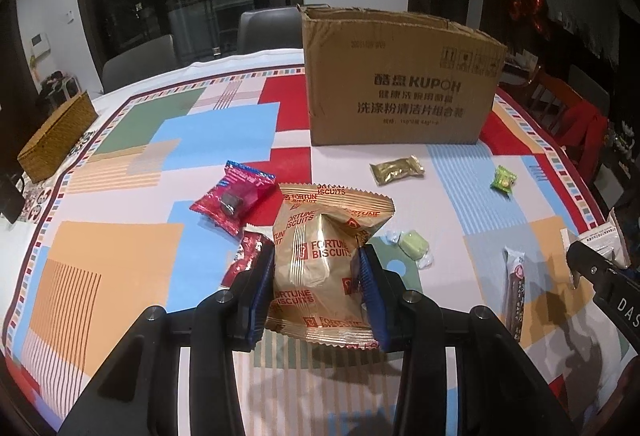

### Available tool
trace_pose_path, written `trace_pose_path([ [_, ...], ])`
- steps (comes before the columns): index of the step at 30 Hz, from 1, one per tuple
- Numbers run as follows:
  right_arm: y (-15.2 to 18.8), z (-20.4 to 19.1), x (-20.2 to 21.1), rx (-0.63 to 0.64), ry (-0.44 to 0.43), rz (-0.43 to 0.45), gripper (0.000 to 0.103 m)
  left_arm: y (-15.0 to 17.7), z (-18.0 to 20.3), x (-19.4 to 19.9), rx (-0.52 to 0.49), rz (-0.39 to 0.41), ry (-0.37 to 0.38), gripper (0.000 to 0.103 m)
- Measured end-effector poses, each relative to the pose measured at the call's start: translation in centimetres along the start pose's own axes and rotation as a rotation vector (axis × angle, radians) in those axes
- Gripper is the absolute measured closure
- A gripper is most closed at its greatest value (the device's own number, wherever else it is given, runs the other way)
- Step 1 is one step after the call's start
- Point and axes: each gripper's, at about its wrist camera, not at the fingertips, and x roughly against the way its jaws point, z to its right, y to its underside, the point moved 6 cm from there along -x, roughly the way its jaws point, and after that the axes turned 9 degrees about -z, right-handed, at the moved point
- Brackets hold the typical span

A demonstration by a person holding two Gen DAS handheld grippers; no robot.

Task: Organize snacks
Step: 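Lift the biscuit packet with the left tool while the right tool lifts the pastry toward the box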

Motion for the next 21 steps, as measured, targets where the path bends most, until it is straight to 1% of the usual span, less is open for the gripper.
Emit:
trace_pose_path([
  [14,-2.8,-1.7,2.0,0.04,-0.016,0.06,0.063,-2.6,-0.8,1.7,0.022,0.039,-0.002,0.062],
  [21,-4.2,-2.3,2.5,0.052,-0.029,0.07,0.063,-4.1,-0.9,2.4,0.031,0.055,-0.001,0.062],
])
